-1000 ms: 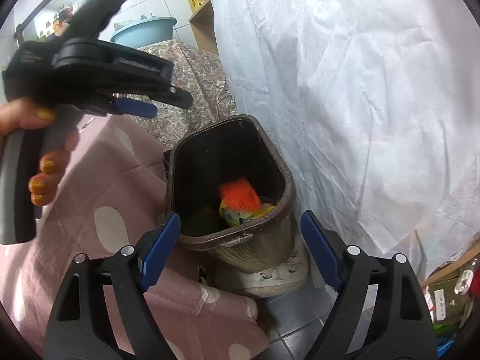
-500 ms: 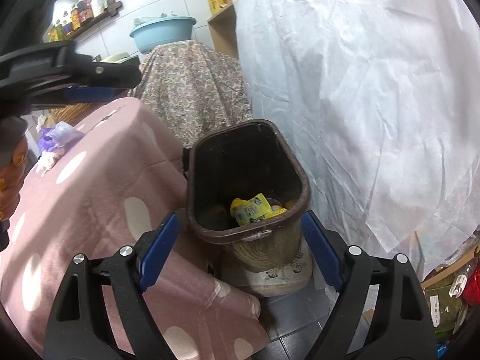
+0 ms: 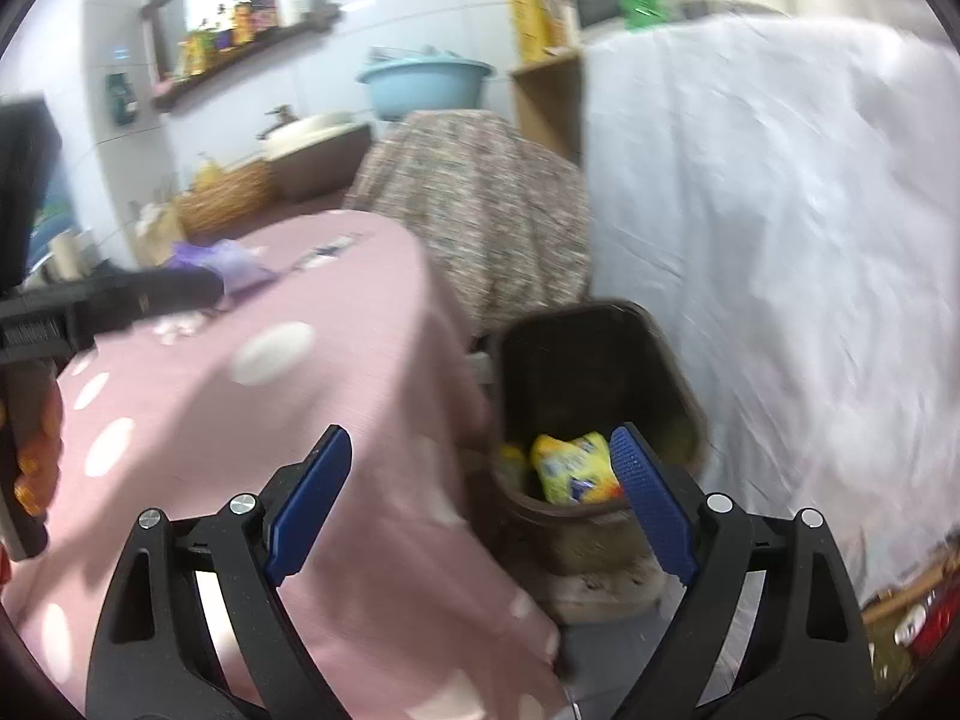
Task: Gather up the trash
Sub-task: 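Return to the table and grasp the purple tissue bag with the right tool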
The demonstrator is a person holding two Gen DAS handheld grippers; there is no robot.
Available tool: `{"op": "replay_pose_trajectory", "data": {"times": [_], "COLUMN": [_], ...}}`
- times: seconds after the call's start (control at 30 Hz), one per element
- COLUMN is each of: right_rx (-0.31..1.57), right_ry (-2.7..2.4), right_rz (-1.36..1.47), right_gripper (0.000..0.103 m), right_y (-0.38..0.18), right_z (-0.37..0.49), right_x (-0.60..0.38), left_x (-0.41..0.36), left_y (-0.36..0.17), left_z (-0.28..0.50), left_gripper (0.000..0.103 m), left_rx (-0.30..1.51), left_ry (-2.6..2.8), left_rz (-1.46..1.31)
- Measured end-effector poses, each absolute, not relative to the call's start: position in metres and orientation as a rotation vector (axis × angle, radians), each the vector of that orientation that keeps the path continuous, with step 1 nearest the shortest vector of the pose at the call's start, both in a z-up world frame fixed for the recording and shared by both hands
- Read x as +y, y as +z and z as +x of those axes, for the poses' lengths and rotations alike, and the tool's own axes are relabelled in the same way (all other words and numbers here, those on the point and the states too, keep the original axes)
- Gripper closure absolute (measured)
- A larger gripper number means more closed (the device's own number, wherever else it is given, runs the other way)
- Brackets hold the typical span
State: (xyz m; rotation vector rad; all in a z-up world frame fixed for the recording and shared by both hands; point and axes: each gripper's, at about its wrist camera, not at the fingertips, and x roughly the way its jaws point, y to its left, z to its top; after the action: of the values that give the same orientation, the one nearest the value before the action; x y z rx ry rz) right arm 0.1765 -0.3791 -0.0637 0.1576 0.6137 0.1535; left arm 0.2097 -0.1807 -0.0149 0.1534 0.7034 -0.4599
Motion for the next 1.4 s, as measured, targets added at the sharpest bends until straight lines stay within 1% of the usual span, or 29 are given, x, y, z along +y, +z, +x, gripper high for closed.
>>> {"op": "replay_pose_trajectory", "data": {"times": [0.2, 0.33, 0.47, 0.57, 0.77, 1.0, 1.13, 1.23, 1.3, 1.33, 1.37, 1.4], "right_rx": [0.581, 0.574, 0.554, 0.577, 0.629, 0.727, 0.771, 0.801, 0.811, 0.815, 0.814, 0.813], "right_ry": [0.302, 0.416, 0.522, 0.582, 0.581, 0.567, 0.58, 0.584, 0.601, 0.601, 0.596, 0.597], "right_rz": [0.065, 0.002, -0.076, -0.095, -0.17, -0.172, -0.119, -0.137, -0.137, -0.136, -0.14, -0.146], "right_gripper": [0.015, 0.011, 0.01, 0.01, 0.011, 0.011, 0.011, 0.011, 0.022, 0.033, 0.037, 0.037], "right_y": [-0.031, -0.014, 0.002, 0.008, 0.0, -0.013, -0.019, -0.027, -0.032, -0.034, -0.035, -0.037], "right_z": [0.191, 0.204, 0.219, 0.246, 0.303, 0.37, 0.395, 0.405, 0.407, 0.408, 0.407, 0.405], "right_x": [-0.32, -0.277, -0.231, -0.199, -0.157, -0.131, -0.129, -0.121, -0.116, -0.115, -0.114, -0.113], "left_x": [-0.112, -0.067, -0.031, -0.017, 0.005, 0.013, 0.018, 0.023, 0.024, 0.024, 0.024, 0.024], "left_y": [-0.017, -0.02, -0.022, -0.025, -0.026, -0.026, -0.03, -0.031, -0.031, -0.031, -0.032, -0.032], "left_z": [0.191, 0.178, 0.163, 0.154, 0.147, 0.142, 0.142, 0.143, 0.143, 0.143, 0.143, 0.143], "left_gripper": [0.025, 0.025, 0.025, 0.025, 0.025, 0.025, 0.025, 0.025, 0.025, 0.025, 0.025, 0.025], "left_rx": [0.697, 0.702, 0.703, 0.702, 0.705, 0.7, 0.716, 0.735, 0.729, 0.729, 0.731, 0.733], "left_ry": [-0.327, -0.255, -0.205, -0.183, -0.17, -0.183, -0.197, -0.213, -0.213, -0.21, -0.209, -0.209], "left_rz": [0.14, 0.1, 0.043, 0.023, -0.02, -0.027, -0.044, -0.083, -0.089, -0.083, -0.079, -0.079]}}
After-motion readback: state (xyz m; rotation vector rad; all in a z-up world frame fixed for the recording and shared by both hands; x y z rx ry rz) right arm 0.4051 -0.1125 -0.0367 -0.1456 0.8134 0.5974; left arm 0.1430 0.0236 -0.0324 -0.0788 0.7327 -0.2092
